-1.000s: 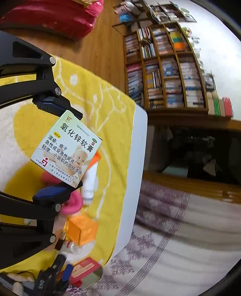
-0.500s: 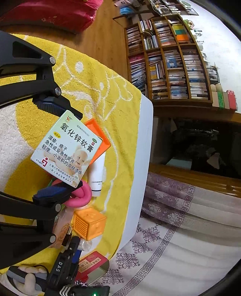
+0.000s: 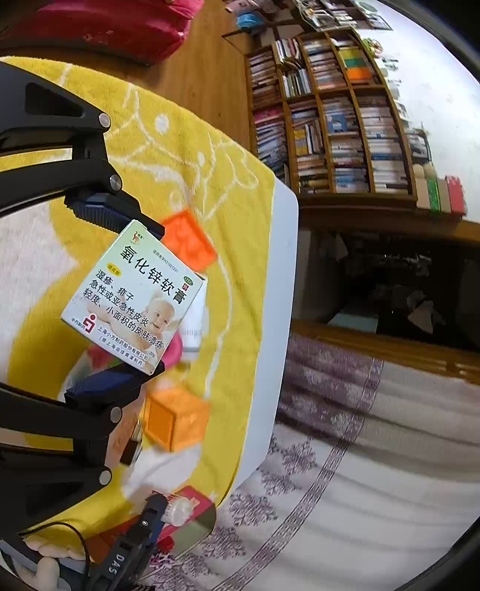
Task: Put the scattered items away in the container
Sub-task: 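Grasp the white cylindrical container with the right gripper while the left holds the box, then place the cream box and white container into the tin with both grippers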
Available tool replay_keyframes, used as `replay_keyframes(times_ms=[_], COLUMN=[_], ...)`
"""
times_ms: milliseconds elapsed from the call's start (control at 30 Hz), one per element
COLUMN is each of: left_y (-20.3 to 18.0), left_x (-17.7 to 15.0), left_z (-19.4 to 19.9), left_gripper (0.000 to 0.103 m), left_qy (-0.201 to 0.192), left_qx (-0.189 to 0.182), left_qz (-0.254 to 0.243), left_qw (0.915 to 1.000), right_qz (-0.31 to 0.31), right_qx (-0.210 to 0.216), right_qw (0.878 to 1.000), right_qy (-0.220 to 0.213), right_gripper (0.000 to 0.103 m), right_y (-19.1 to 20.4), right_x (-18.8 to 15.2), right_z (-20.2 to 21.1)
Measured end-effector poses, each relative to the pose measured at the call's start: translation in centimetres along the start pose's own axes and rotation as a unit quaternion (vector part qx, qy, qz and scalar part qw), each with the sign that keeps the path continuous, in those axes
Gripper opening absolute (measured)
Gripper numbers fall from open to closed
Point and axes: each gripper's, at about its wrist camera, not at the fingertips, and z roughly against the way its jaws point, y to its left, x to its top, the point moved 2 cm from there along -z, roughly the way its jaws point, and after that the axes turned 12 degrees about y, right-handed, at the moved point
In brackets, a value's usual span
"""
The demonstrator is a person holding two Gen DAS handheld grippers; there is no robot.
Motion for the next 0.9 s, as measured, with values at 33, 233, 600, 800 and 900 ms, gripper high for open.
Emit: replay_keyframes(times_ms=[33,233,600,800,900], left_y=[-0.6,-4.6,-12.8,-17.5,-20.3], left_x=[0.0,0.0,-0.6,-0.5,-0.4], left_z=[0.1,0.9,1.7,1.7,2.0], left_gripper=[0.066,0.066,0.067,0.067,0.066], left_qy=[0.000,-0.004,-0.002,-0.003,-0.006], left_qx=[-0.002,-0.006,-0.029,-0.047,-0.061], left_qz=[-0.005,-0.040,-0.112,-0.151,-0.175], left_qw=[1.0000,0.9992,0.9933,0.9874,0.9828], right_qz=[-0.002,-0.018,-0.071,-0.121,-0.144], right_qx=[0.001,0.003,-0.024,-0.059,-0.072], right_qw=[1.000,0.999,0.993,0.984,0.979], right_qy=[-0.007,-0.038,-0.094,-0.116,-0.123], right_gripper=[0.047,0.047,0.047,0.047,0.047], right_y=[-0.1,-1.7,-7.5,-12.7,-15.1], right_x=[-0.1,-1.1,-3.2,-5.2,-6.0], right_z=[0.6,3.9,10.3,13.7,15.0])
